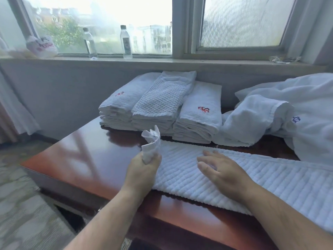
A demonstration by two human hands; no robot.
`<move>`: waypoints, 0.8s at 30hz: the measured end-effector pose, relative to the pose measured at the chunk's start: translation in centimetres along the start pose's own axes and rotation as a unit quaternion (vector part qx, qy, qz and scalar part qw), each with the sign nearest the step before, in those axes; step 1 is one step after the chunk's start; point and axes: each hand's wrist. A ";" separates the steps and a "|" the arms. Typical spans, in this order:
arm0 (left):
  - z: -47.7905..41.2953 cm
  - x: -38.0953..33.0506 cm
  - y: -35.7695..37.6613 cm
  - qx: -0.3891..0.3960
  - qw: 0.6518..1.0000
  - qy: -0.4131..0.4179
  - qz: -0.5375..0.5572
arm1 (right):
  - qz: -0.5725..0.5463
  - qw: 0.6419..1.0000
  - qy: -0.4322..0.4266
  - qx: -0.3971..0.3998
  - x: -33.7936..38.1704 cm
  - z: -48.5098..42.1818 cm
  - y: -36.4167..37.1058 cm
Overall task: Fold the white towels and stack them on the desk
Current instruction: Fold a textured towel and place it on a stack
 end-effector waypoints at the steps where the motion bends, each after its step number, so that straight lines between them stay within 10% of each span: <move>1: 0.1 -0.2 0.4 0.000 0.999 -0.005 0.045 | -0.016 1.000 0.002 -0.001 -0.1 0.0 -0.1; 5: 0.1 -1.6 1.2 -0.043 0.970 0.001 0.238 | -0.156 0.987 0.026 -0.028 -0.7 0.0 -0.6; 10: 1.1 -5.6 3.2 -0.034 0.984 0.121 0.126 | -0.306 0.945 0.027 -0.113 -1.2 0.2 -1.9; 17: 4.9 -9.8 12.5 0.134 0.932 0.296 -0.164 | -0.610 0.779 0.117 -0.083 -3.5 3.2 -9.4; 24: 9.4 -10.2 20.3 0.350 0.874 0.304 -0.140 | -0.708 0.686 0.154 -0.066 -8.5 9.6 -14.1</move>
Point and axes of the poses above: each hand's wrist, its own z-axis away from the middle knuckle, its own y-axis out of the palm, x = y × z, and after that the axes turned 7 degrees about -z, right-handed
